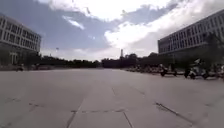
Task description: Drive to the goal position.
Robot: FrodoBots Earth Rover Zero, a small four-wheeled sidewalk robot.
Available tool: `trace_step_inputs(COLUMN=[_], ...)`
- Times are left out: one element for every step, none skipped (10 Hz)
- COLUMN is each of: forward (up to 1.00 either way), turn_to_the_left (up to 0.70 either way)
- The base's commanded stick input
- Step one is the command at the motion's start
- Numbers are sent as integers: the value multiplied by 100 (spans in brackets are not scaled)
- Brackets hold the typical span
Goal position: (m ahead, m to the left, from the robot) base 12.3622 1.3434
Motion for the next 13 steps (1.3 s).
trace_step_inputs(forward=[50,50,50,50,50,50,50,50,50,50,50,50,50], turn_to_the_left=[1,1,1,1,1,1,1,1,1,1,1,1,1])
